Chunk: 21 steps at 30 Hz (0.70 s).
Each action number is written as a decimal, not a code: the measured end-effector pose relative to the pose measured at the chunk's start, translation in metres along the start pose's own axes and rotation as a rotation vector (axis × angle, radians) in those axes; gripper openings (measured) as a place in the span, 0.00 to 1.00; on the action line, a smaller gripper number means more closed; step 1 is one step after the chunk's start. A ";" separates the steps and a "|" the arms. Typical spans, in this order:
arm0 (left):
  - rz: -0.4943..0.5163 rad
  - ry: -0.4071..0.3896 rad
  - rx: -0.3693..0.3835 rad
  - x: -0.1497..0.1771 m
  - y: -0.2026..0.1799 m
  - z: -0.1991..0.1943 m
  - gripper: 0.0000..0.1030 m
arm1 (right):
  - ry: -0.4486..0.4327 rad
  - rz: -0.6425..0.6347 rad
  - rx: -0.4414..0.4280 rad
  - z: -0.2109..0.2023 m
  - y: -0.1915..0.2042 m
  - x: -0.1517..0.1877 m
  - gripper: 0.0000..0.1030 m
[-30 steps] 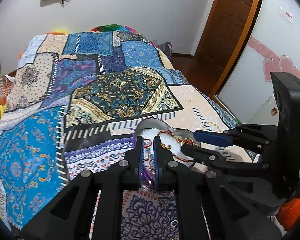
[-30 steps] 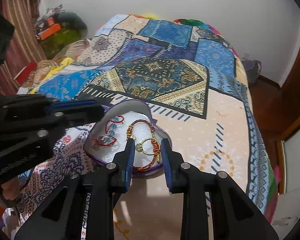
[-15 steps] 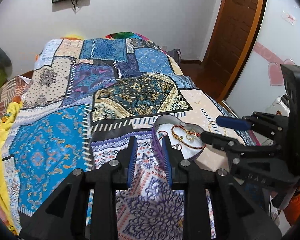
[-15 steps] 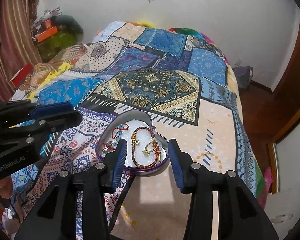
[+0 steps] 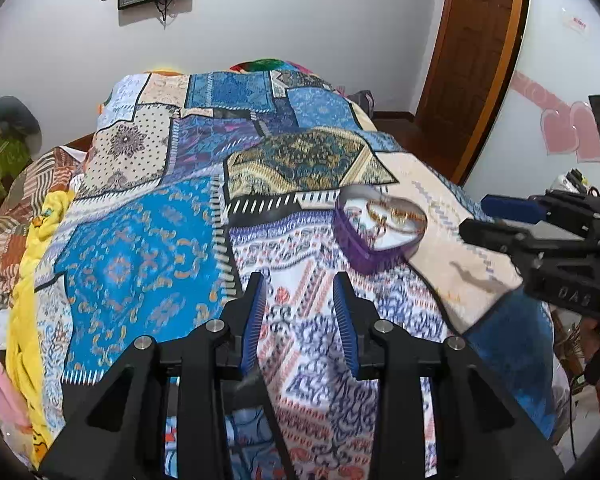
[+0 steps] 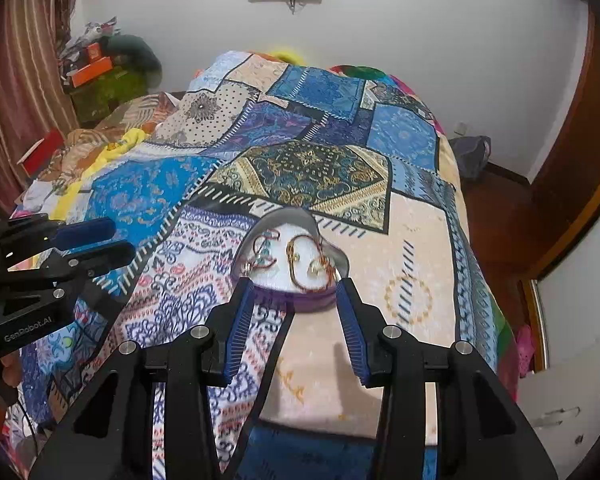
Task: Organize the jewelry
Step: 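Open both tools and lift them away from the tin, then move both tools toward the remaining gold rings on the quilt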
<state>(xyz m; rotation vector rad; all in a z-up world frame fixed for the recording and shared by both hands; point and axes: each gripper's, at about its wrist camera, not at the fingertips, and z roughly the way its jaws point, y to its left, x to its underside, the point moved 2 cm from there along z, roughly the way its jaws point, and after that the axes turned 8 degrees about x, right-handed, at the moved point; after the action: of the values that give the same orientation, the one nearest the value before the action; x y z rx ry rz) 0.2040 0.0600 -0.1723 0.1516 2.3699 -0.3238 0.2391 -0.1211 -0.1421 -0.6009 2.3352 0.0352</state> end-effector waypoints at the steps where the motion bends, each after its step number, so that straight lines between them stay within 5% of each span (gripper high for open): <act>1: -0.001 0.004 0.003 0.003 0.000 -0.001 0.33 | 0.003 0.002 0.004 -0.002 0.001 0.002 0.38; 21: 0.057 0.156 0.175 0.054 -0.051 0.025 0.33 | 0.125 0.026 -0.023 0.002 0.020 0.059 0.38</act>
<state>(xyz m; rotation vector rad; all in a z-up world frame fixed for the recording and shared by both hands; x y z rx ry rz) 0.1711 0.0052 -0.2174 0.3368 2.4835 -0.5086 0.1941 -0.1269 -0.1844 -0.5990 2.4665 0.0382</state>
